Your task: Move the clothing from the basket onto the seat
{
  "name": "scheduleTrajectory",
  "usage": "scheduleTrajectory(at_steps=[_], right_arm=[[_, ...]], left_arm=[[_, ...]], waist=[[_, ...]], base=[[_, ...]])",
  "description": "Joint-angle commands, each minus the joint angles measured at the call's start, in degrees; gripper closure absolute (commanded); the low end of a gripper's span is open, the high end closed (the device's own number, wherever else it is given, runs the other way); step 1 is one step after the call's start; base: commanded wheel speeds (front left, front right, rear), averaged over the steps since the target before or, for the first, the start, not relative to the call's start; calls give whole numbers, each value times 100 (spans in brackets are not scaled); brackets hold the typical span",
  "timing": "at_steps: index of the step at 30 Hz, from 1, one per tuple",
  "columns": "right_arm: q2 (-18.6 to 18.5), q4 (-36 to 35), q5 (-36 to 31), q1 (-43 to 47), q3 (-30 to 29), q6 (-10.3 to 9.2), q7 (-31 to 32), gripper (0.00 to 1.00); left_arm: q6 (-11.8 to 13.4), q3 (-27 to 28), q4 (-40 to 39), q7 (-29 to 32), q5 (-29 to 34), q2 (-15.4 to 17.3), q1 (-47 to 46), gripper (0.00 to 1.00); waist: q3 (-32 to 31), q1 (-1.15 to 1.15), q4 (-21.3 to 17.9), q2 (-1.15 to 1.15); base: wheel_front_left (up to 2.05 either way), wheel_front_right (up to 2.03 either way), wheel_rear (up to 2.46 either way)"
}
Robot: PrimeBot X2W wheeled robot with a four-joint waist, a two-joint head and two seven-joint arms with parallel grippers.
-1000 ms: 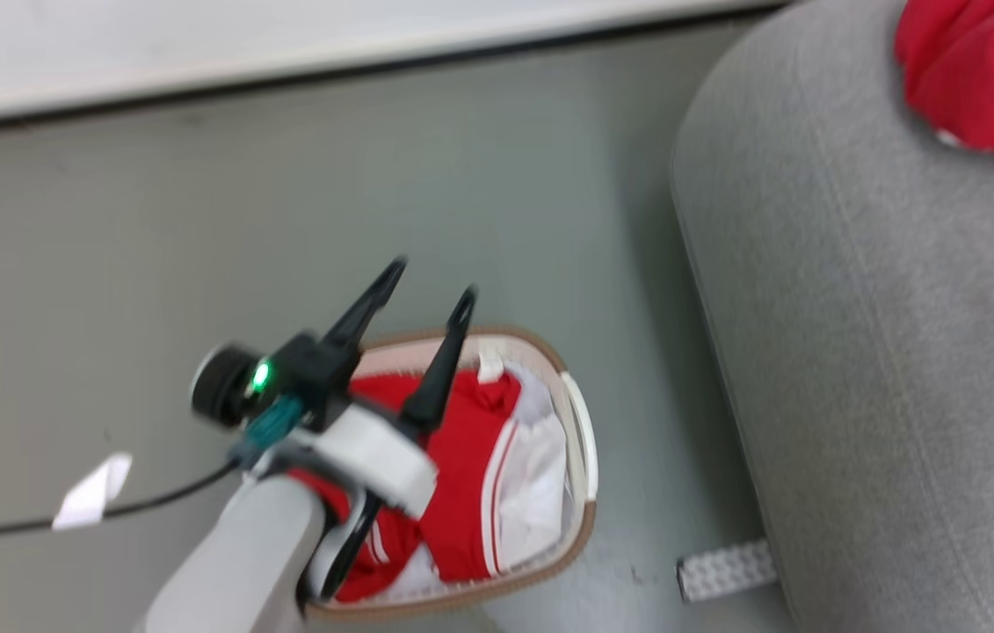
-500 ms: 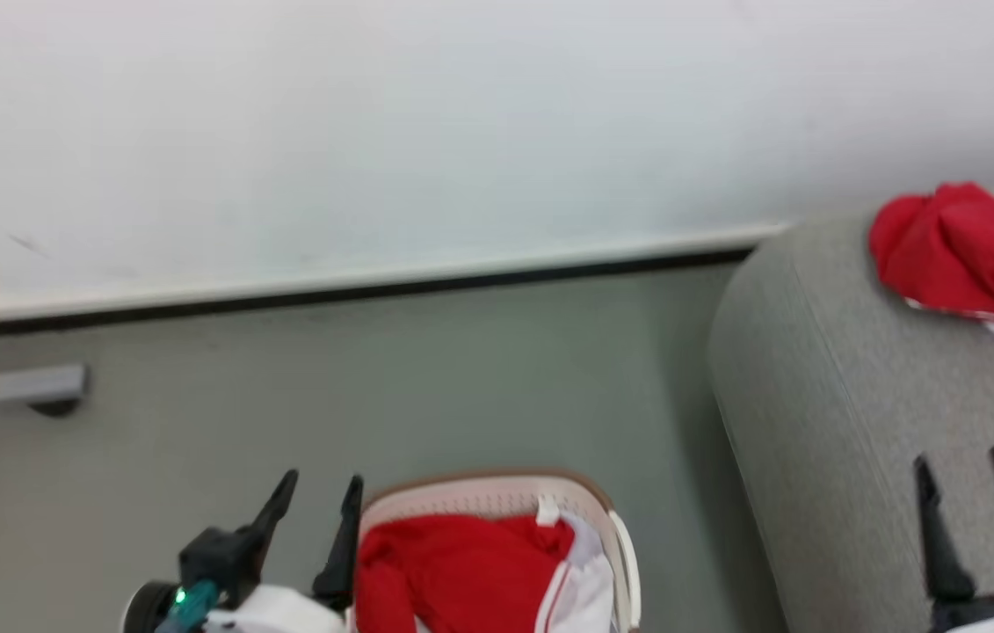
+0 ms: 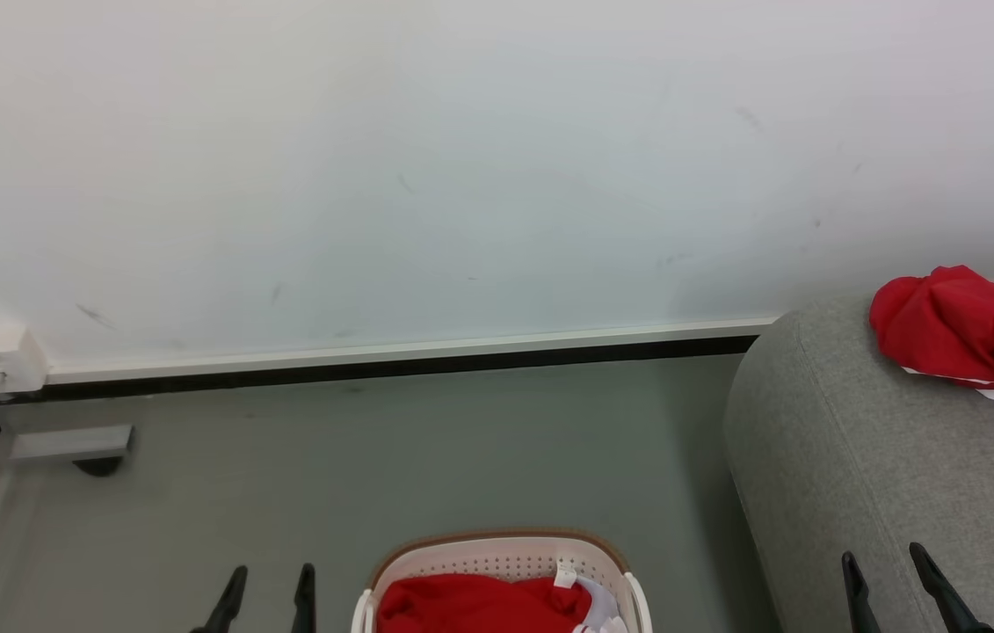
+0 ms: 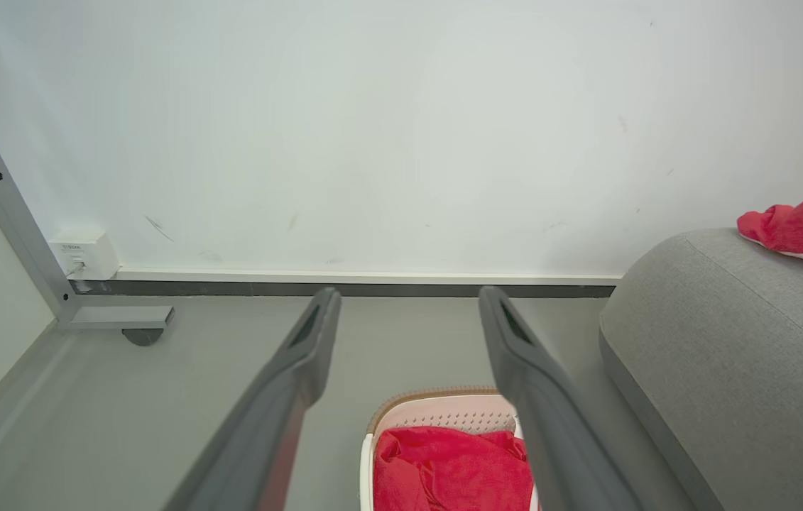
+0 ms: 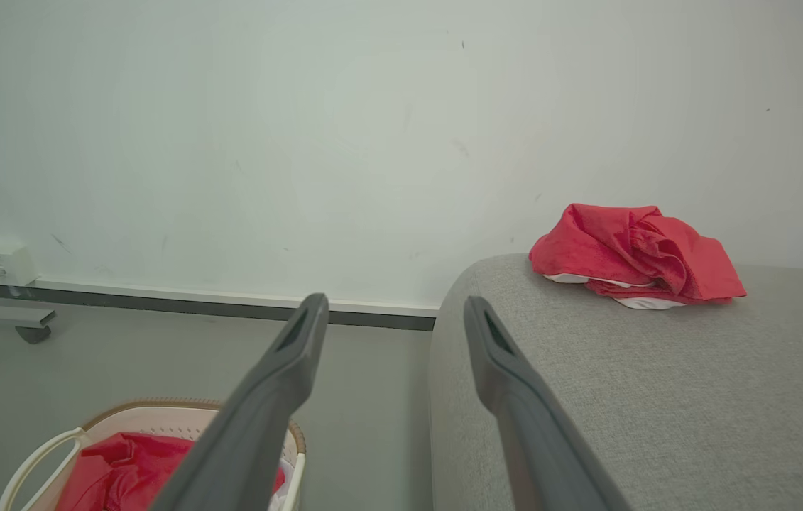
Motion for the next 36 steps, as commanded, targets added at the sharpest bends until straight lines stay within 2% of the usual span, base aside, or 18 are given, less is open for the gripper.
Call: scheduleTrajectory(at_steps=[1,17,24,30,36], right_arm=[[-8,55,-47,77,-6,-14,4,0],[69,38,-28,-61,40,-14,4,0],[63,-179,-29,-279,-6,-14,4,0],[44,-537,-93,-656,-139,-14,4,0],[102,-918,-140,-1140,-275,-14,4,0]], left_arm=[[-30,65,-34,-4,87,-46,98,0],[-383,497,-14,-5,515,-348,88,0],[-581,480,30,-4,612,-419,-153,0],[-838,183,375,35,854,-400,-1060,0],[-1054,-198,1007,417,1080,-466,-2328,0]], waist=[[-21,2,3,0],[75,2,74,0],[398,2,-91,0],[1283,2,-247,0],[2283,2,-407,0]], base=[[0,0,0],[0,0,0],[0,0,0],[0,0,0],[0,0,0]])
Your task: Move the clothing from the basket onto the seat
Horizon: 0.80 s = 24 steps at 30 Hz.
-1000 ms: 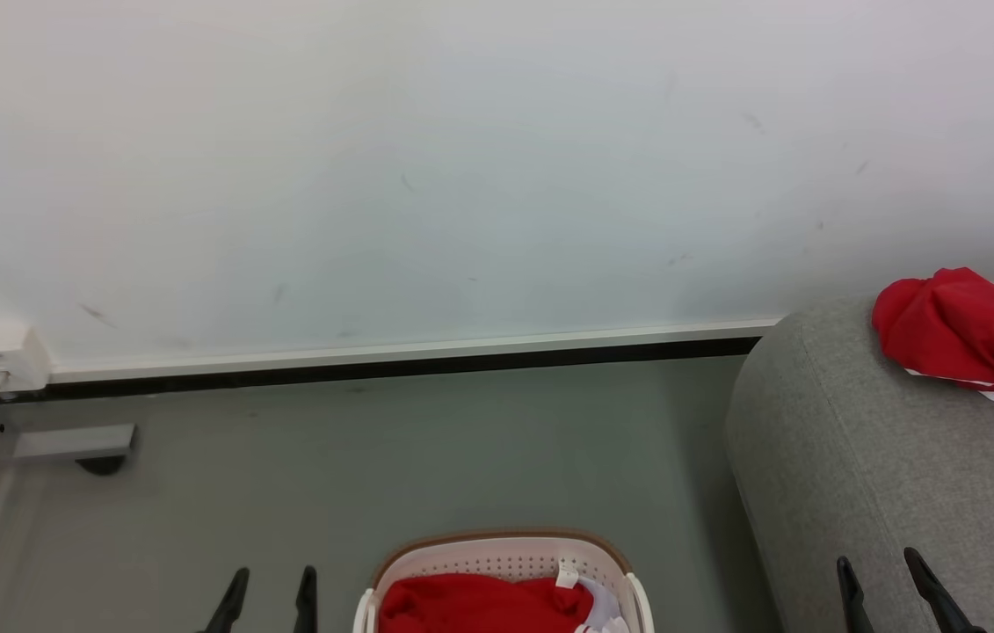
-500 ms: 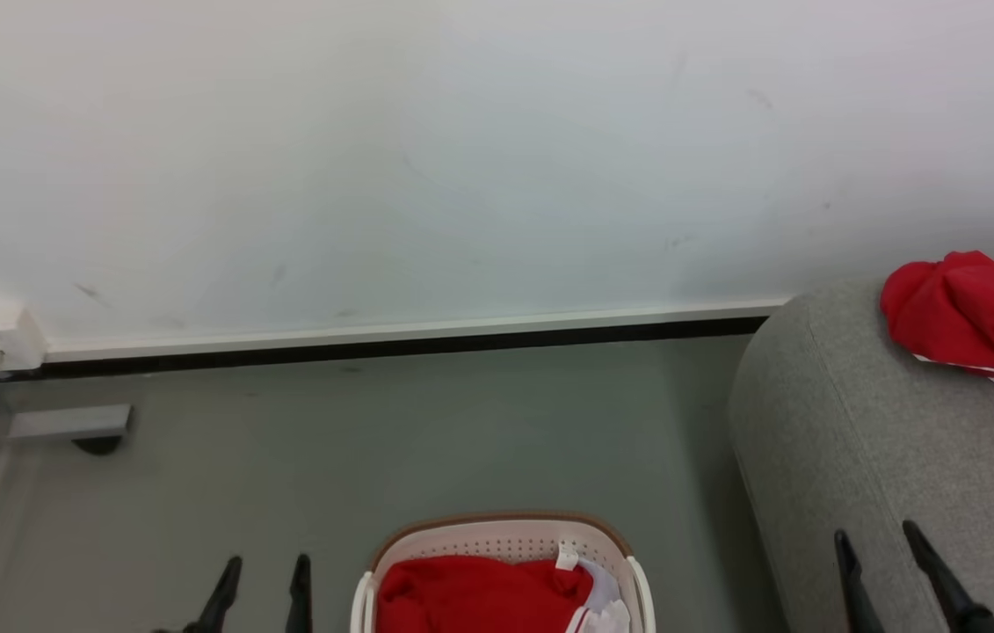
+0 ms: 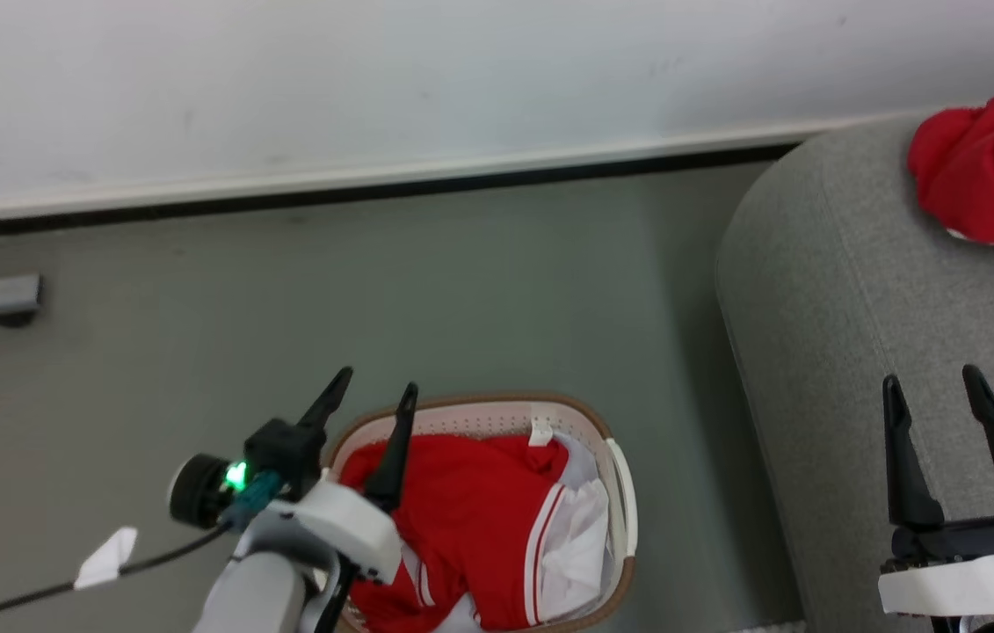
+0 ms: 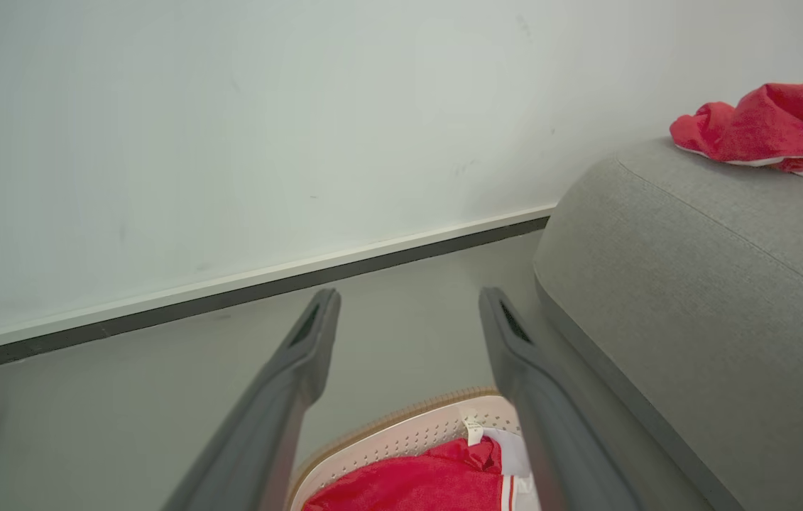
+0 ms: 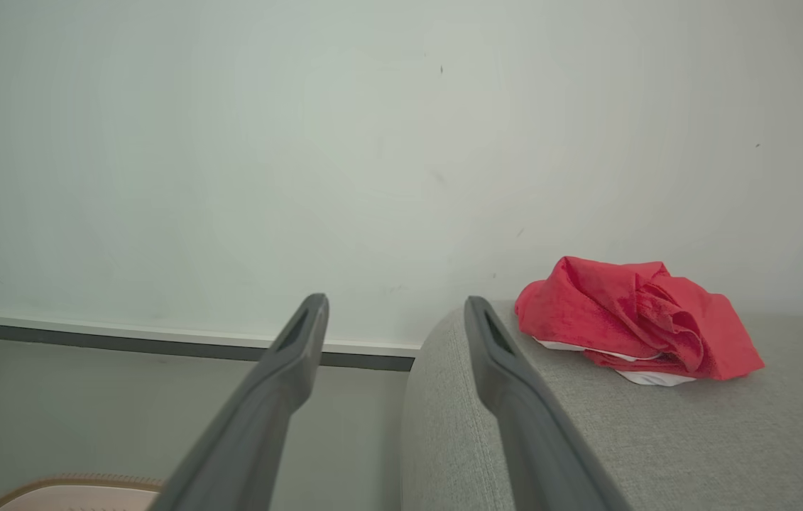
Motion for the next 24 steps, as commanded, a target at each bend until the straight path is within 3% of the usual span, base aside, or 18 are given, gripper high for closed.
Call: scheduleTrajectory(at_steps=[1,15,24], right_arm=[[30,-116,-46,-164,-39,-14,5,0],[195,-855,-144,-1027,-3,-14,5,0],[231,-1186,-105,-1193,62,-14,5,0]], left_arm=[[-55,-112,195,111,119,-22,-352,0],[-203,-690,2579,811,477,-210,-2568,0],[-327,-1048,3716,1208,693,-86,-3368,0]], waist=[[810,-2,-176,0],[2861,-2,-577,0],[3606,-2,-769,0]], base=[[0,0,0],[0,0,0],[0,0,0]])
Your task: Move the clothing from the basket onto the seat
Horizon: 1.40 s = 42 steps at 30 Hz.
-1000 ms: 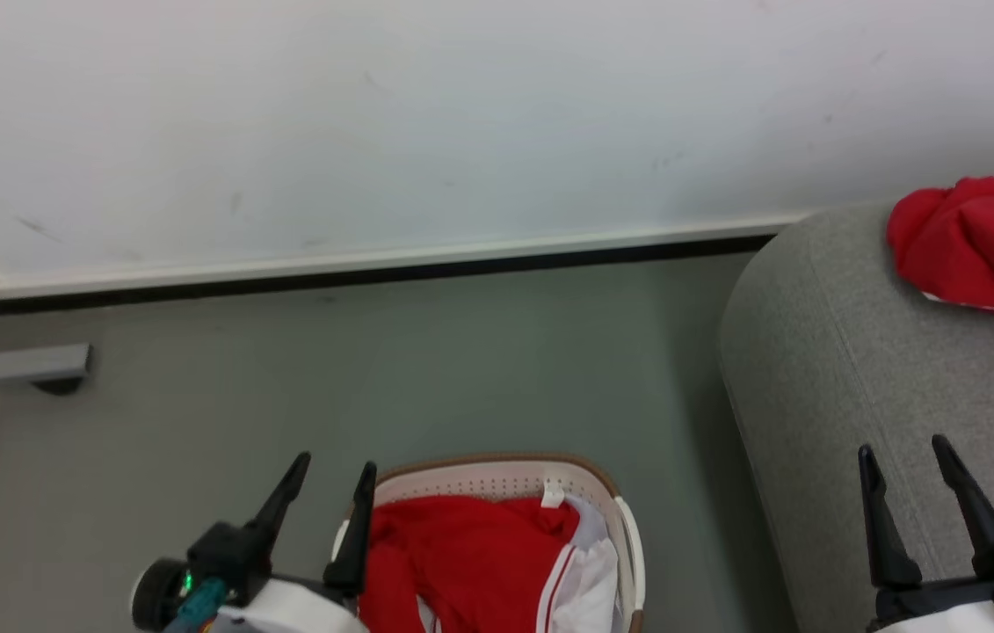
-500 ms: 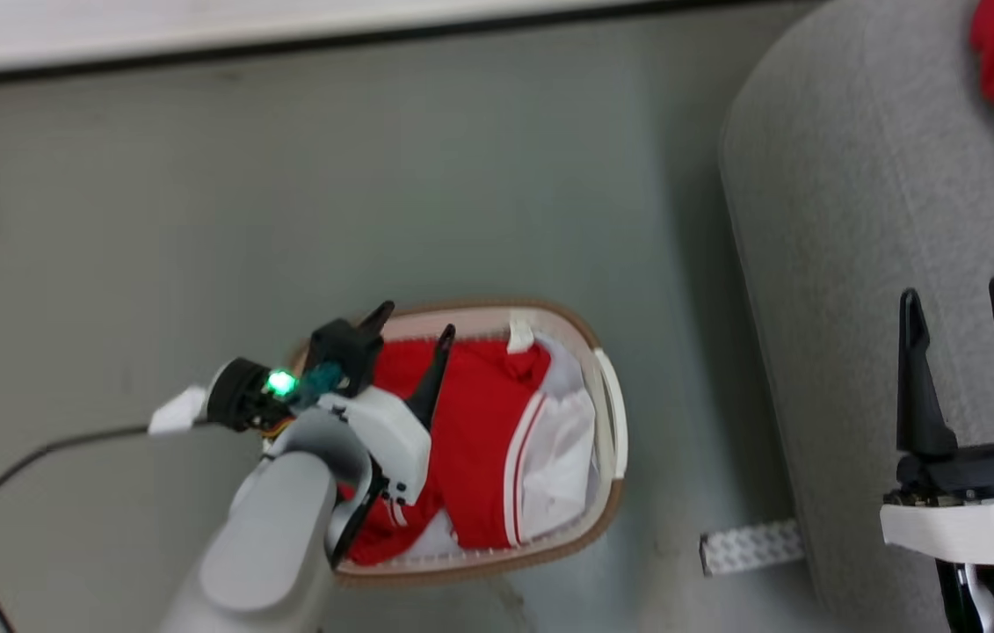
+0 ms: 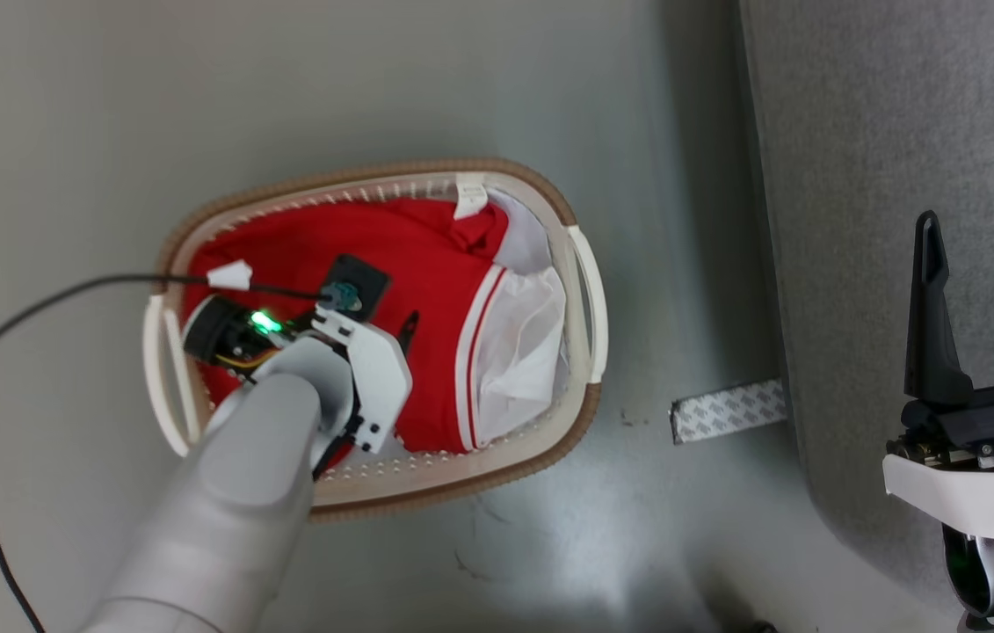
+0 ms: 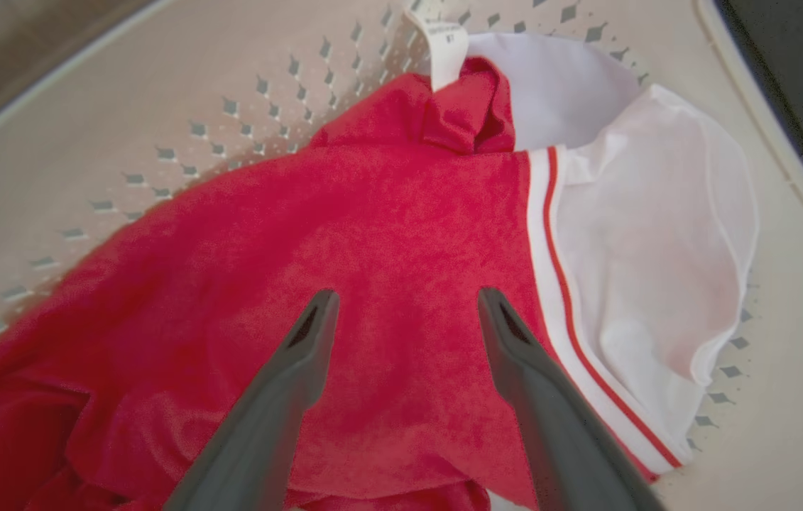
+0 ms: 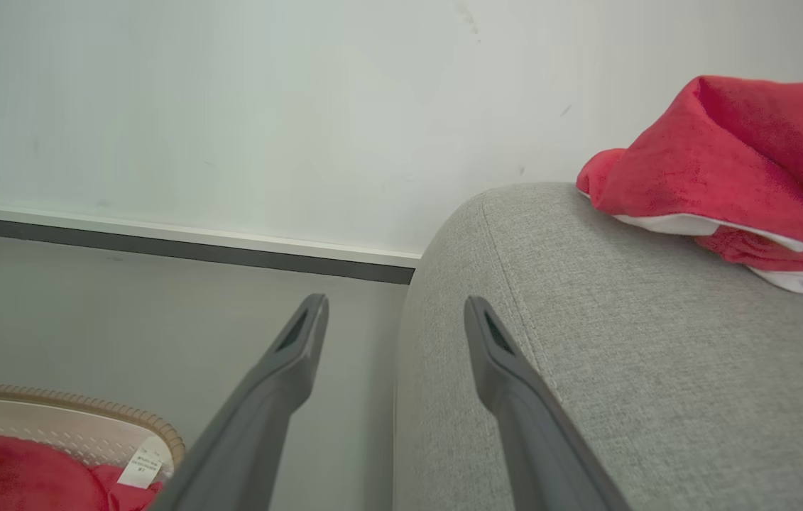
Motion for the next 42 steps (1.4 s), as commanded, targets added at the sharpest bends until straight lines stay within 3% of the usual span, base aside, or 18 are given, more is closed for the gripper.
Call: scheduleTrajectory(at_steps=[1,10,15,16,17,25,42], right_arm=[[24,-52,4,-92,6,-14,5,0],[29,-524,261,48,127,-14,5,0],[31,-693,296,316,21,-14,5,0],[31,-711,300,353,4,-14,5,0],[31,-720,322,380,-5,-14,5,0],[29,-533,471,189,108,-14,5,0],[20,118,216,648,-298,-14,5,0]], left_arm=[[-23,-13,75,41,42,88,-137,0],[-71,-414,779,340,354,386,-753,0],[-101,-591,1031,287,388,301,-873,1],[-110,-637,1075,279,400,267,-880,60],[-114,-669,1108,227,402,248,-890,100],[-139,-683,1270,-151,108,155,-800,100],[-141,-763,596,-1177,-1279,-204,334,100]], waist=[[321,-2,-164,0],[888,-2,-441,0],[990,-2,-421,0],[999,-2,-420,0],[1007,-2,-423,0],[777,-2,-441,0],[-1671,-2,426,0]], base=[[0,0,0],[0,0,0],[0,0,0],[0,0,0],[0,0,0],[0,0,0],[0,0,0]])
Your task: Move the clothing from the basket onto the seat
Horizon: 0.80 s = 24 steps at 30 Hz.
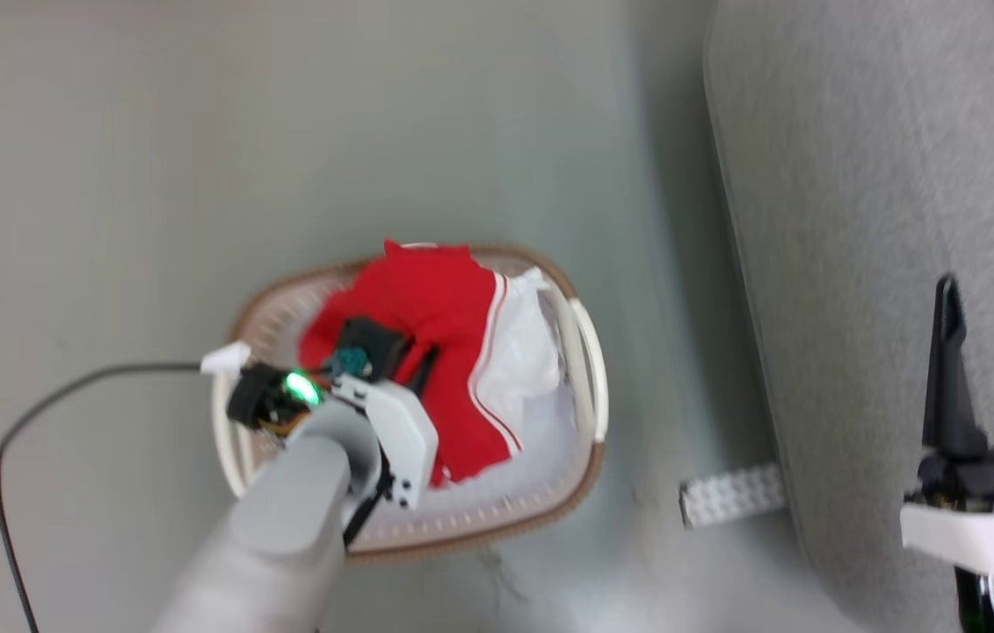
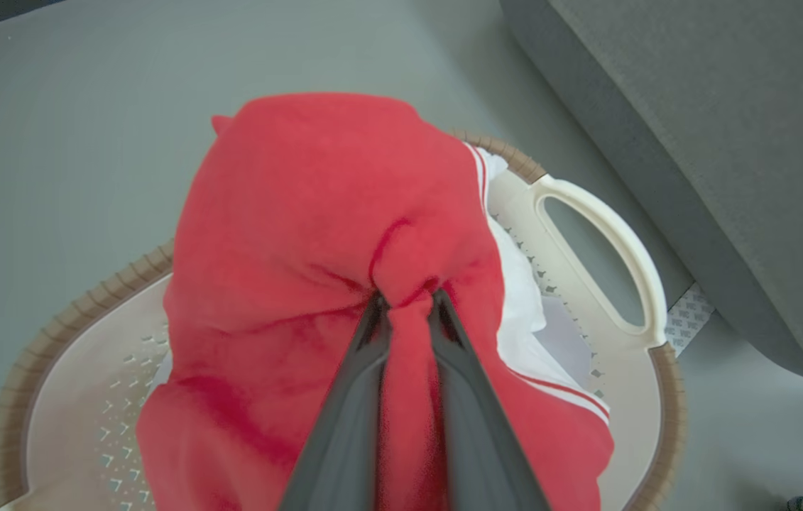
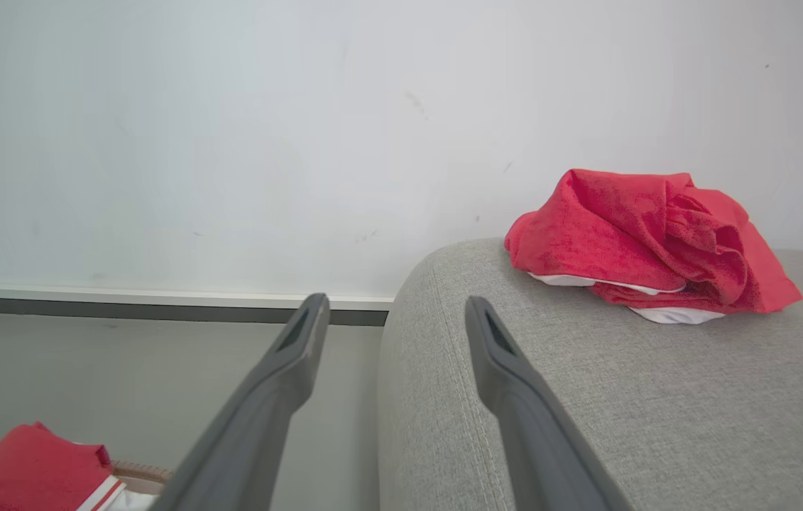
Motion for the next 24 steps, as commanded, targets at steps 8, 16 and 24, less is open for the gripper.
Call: scheduleTrajectory(at_steps=[8,16,24], right_arm=[[-1,372,-119,782,-99,-14,4,0],[-102,624,-181,1338,-17,-14,4,0],[-224,758,-184,1882,-50,-14,4,0]], left_arm=[[-9,9,-745,-76,-740,11,770,100],[165,270,-1889,128,-1140,209,1383,100],[595,451,-3473,659,-1335,663,2294,100]], waist=[[-1885,0,569,0],[-2801,0,648,0],[-3545,0,617,0]], base=[[0,0,0],[0,0,0],[0,0,0]])
